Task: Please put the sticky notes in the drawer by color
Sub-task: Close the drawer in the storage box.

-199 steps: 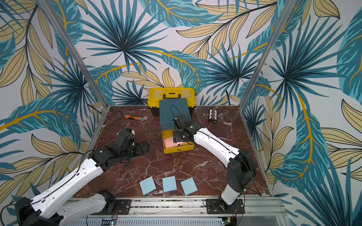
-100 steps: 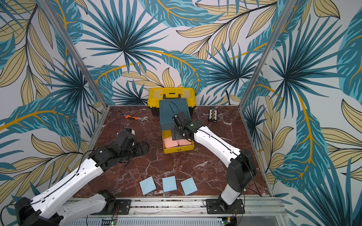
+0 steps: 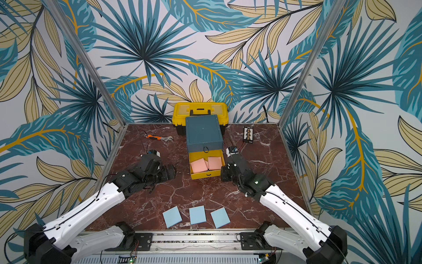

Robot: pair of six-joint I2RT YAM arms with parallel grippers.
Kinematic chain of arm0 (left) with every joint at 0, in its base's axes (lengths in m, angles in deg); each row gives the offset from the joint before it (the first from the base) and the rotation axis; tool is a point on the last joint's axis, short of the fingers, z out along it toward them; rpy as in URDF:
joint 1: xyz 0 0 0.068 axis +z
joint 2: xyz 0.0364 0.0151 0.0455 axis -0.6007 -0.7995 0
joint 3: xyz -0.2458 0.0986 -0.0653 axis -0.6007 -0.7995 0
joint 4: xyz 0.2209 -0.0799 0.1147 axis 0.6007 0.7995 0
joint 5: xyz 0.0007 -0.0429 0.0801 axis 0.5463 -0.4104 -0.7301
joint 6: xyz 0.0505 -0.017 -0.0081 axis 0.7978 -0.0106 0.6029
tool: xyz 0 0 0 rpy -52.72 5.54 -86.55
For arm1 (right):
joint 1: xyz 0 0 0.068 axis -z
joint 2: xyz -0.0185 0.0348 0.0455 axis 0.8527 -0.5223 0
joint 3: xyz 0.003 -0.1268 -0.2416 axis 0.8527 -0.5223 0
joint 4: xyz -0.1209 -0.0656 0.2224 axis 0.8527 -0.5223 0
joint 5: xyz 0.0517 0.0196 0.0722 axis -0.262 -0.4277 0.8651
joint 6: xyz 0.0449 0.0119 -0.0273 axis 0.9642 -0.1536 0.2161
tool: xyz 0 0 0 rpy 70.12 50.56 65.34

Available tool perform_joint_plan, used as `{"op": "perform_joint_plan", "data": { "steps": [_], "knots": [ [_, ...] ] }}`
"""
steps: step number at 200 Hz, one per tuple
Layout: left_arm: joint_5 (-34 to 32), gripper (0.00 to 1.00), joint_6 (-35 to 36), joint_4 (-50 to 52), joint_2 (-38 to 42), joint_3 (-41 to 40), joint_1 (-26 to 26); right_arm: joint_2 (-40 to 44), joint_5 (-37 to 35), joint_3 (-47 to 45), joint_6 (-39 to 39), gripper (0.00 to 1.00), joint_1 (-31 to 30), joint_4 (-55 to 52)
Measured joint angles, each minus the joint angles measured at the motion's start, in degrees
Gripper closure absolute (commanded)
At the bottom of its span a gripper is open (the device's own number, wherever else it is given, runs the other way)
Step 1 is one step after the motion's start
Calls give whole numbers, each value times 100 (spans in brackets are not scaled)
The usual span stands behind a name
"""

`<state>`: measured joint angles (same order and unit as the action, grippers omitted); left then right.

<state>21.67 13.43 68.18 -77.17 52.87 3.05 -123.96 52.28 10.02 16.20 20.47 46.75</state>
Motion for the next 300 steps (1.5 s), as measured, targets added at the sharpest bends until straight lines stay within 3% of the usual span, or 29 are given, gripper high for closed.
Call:
{"op": "perform_joint_plan", "data": {
  "steps": [47, 107, 172, 300],
  "knots": [
    [22, 0, 2, -61, -70, 0, 2, 157, 131, -1054, 463, 94, -195, 857],
    [20, 0, 0, -61, -68, 0, 4, -555, 175, -1298, 560, 93, -203, 2376],
    [-4, 0, 2, -35, -15, 0, 17, -1622, 339, -1211, 535, 95, -238, 3333],
    [-2, 0, 42, 4, -9, 0, 74, -3027, 348, -153, 448, 97, -291, 4518]
  ]
}}
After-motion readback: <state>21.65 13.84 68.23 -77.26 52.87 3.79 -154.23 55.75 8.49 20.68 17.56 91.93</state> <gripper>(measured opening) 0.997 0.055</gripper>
